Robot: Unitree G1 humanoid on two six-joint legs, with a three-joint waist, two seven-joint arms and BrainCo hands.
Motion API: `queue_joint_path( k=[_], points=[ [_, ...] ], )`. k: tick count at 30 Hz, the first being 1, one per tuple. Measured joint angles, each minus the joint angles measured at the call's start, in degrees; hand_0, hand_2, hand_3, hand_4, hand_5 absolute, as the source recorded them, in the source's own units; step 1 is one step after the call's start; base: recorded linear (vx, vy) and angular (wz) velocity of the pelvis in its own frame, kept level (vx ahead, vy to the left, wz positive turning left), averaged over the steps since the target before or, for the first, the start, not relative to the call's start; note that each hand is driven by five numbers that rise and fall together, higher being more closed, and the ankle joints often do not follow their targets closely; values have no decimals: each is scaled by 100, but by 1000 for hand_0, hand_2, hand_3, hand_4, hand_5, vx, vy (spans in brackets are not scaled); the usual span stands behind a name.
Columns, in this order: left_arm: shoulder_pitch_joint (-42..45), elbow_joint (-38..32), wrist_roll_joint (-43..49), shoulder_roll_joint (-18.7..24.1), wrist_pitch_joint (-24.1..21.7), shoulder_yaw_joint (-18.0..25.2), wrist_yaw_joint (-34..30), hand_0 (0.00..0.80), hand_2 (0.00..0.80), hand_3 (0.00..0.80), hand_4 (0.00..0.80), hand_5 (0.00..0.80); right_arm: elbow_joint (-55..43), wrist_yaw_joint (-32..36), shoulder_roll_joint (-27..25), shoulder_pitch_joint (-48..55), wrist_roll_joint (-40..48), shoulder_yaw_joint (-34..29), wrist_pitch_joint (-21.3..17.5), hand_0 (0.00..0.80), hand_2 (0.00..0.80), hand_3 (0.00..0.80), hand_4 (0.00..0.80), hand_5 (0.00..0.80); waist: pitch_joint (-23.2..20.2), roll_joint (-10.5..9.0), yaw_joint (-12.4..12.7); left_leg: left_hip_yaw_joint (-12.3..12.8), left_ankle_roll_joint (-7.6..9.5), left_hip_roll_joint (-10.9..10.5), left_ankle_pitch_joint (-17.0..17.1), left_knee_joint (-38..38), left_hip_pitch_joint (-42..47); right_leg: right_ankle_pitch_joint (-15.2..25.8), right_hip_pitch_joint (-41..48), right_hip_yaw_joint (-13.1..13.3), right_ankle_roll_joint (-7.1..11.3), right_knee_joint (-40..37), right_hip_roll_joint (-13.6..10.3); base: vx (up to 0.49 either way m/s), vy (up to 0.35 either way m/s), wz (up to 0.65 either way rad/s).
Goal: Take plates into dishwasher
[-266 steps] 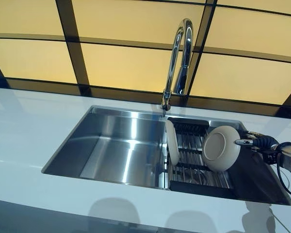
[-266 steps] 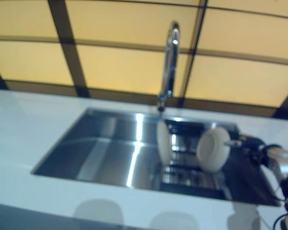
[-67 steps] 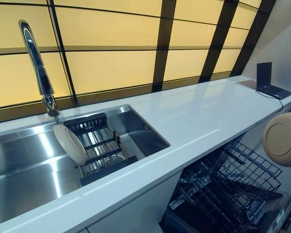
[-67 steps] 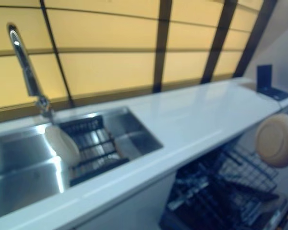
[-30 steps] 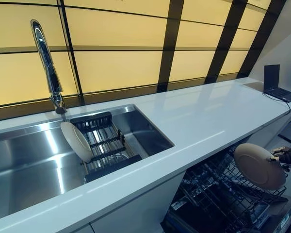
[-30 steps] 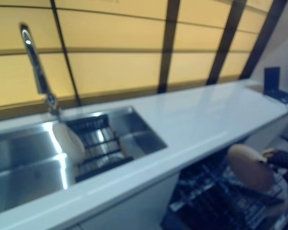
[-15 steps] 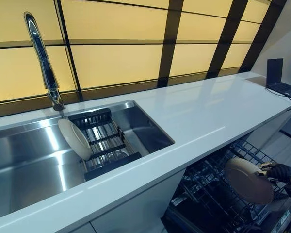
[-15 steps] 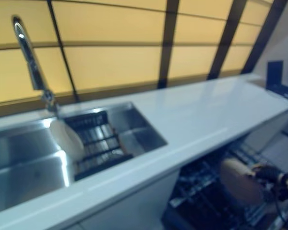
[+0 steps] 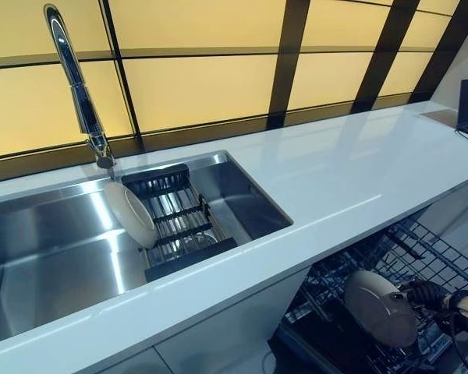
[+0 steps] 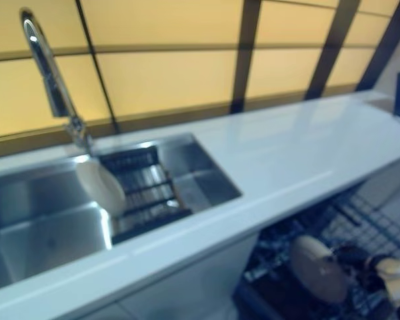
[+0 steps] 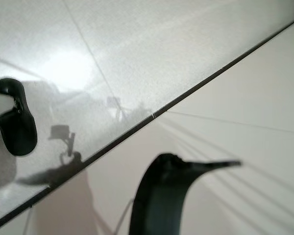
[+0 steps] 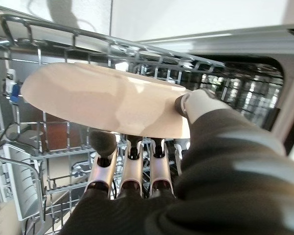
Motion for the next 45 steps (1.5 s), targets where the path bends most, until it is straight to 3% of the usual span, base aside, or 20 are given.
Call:
queue_joint_path(
  k=[11,34,35,36,37,45],
  points=[
    [-57,-252,-842,-1,-48,150,17,0,0,0,0,0,100,-289,55,-8,-678,257,-98,800,800,800,800,800,188,173,3,-105,-12,-2,56,1,-100,2,-43,-125,-2,0,7,-31,-16,5],
    [-122,-330,-912,10,-123,252,54,0,0,0,0,0,474,-683,343,-470,-764,270,-289,800,800,800,800,800,296,316,132,-188,-12,-17,102,2,-194,4,-86,-185,-6,1,5,-7,0,2],
    [-122,-336,-912,10,-124,252,54,0,0,0,0,0,477,-684,343,-468,-764,271,-289,452,452,452,452,452,296,316,137,-188,-12,-17,102,2,-194,4,-84,-186,-7,1,5,0,0,0],
    [-122,-342,-911,10,-124,252,54,0,0,0,0,0,477,-687,344,-466,-765,271,-289,157,157,157,157,157,296,316,137,-188,-12,-17,102,2,-193,4,-84,-186,-7,1,5,0,0,0],
    [-121,-359,-911,10,-123,252,53,0,0,0,0,0,487,-704,346,-462,-769,274,-268,0,0,0,0,0,296,316,150,-190,-12,-18,103,2,-192,4,-79,-188,-7,1,5,0,0,0],
    [-118,-373,-911,10,-121,252,60,0,0,0,0,0,686,-728,401,-422,-988,331,-75,0,0,0,0,0,300,308,140,-201,-5,-23,108,1,-179,5,-57,-193,-7,1,5,3,0,1]
  ],
)
